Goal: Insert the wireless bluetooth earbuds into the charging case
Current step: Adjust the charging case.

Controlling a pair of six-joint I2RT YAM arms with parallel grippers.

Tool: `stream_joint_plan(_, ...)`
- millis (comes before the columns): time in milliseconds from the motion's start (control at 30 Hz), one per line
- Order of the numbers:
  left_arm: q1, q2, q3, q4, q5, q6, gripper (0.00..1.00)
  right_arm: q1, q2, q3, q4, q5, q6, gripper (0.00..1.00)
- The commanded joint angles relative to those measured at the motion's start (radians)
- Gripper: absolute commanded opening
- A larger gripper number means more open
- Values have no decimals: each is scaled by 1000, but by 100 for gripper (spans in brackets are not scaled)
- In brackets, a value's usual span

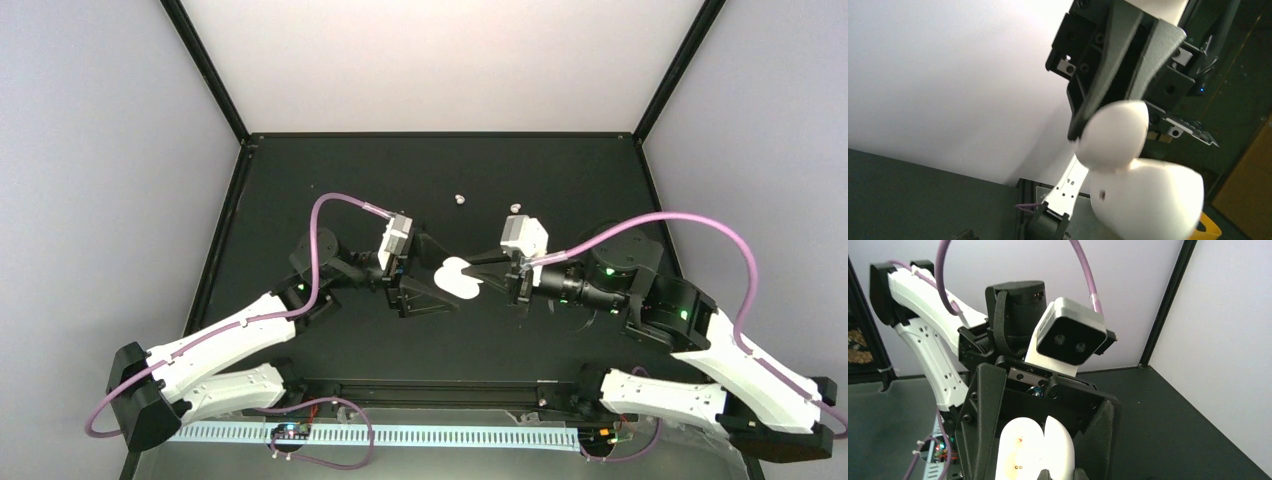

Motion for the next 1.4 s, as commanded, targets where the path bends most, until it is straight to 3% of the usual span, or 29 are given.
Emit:
stream_joint_plan(0, -4, 6, 20, 46, -64, 19, 91, 76, 29, 9, 5, 169, -86, 1)
stream_joint_plan(633, -4, 10, 23, 74, -15, 33, 43, 85, 28, -36, 75, 166, -71, 1)
stream_joint_plan(933, -4, 13, 24, 75, -10, 31, 35, 85, 25, -45, 79, 158, -69, 1)
stream_joint_plan(1367, -5, 9, 26, 80, -2, 30, 34, 84, 28, -49, 80, 145, -67, 1)
